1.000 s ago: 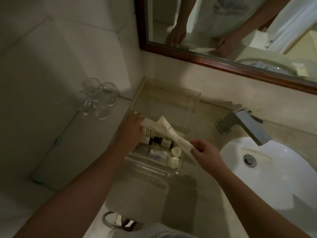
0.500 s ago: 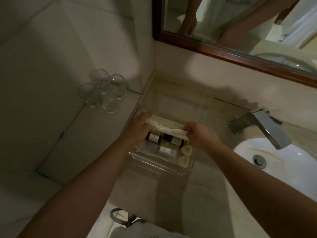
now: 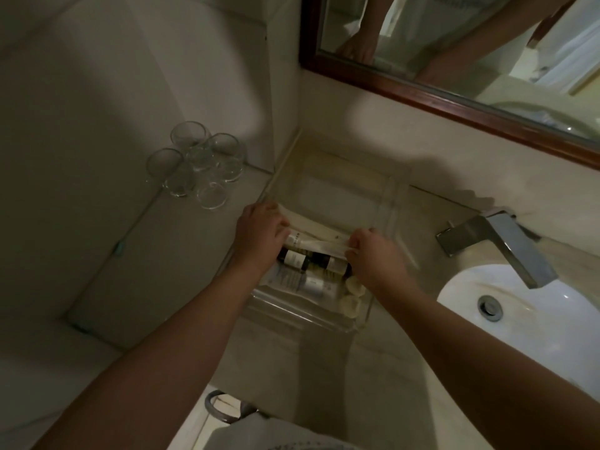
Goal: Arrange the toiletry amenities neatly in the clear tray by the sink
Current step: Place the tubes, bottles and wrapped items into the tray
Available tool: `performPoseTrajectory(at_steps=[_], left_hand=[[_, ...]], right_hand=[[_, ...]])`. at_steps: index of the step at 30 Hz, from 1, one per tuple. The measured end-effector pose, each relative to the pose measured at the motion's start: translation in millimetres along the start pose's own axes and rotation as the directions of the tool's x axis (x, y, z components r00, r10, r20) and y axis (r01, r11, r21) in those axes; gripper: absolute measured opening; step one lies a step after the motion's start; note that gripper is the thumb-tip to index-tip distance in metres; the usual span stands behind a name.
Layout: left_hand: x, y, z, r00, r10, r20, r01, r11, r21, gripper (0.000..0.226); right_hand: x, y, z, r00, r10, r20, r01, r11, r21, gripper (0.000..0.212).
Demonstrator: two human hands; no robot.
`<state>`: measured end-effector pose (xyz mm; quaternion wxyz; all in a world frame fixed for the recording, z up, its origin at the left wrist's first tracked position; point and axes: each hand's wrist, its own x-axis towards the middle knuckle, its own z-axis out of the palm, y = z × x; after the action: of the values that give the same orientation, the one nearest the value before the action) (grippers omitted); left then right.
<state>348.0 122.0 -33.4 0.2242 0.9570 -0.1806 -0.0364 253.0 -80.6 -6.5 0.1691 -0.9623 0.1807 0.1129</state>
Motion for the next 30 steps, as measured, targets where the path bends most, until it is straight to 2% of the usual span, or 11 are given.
performPoseTrajectory(at_steps=[2, 7, 11, 19, 23, 28, 30], left_hand=[[-0.2, 1.9, -1.7, 1.000, 0.001, -0.023, -0.001, 1.000, 0.009, 0.016], [-4.9, 8.5, -1.1, 0.997, -0.028, -0.072, 0.031, 0.999, 0.043, 0.010], [-7.9, 2.8, -1.3, 0.992, 0.099, 0.084, -0.094, 0.994, -0.060, 0.011], [-3.5, -2.2, -3.6, 0.978, 0.098, 0.187, -0.070, 0.986, -0.148, 0.017], [-1.4, 2.3, -1.2, 0.994, 0.043, 0.104, -0.024, 0.984, -0.176, 0.014], [-3.9, 3.5, 0.7, 0.999, 0.034, -0.004, -0.034, 0.997, -0.071, 0.010], [-3.5, 2.6, 0.6, 0.999, 0.054, -0.004, -0.055, 0.997, -0.063, 0.009]], right_hand=[[-1.1, 2.4, 2.1, 0.998, -0.026, -0.049, 0.026, 1.000, -0.010, 0.017], [-5.8, 9.4, 7.6, 0.991, -0.089, -0.095, 0.072, 0.984, -0.165, 0.016], [-3.4, 11.8, 9.3, 0.998, -0.043, -0.047, 0.038, 0.994, -0.103, 0.015], [3.8, 18.7, 9.1, 0.999, 0.039, -0.011, -0.039, 0.999, 0.036, 0.017], [3.5, 18.9, 9.6, 0.998, 0.063, -0.032, -0.061, 0.997, 0.056, 0.011], [1.3, 18.9, 13.3, 0.996, 0.058, -0.074, -0.057, 0.998, 0.009, 0.008], [1.8, 19.5, 14.3, 0.995, 0.054, -0.083, -0.054, 0.999, -0.002, 0.008]])
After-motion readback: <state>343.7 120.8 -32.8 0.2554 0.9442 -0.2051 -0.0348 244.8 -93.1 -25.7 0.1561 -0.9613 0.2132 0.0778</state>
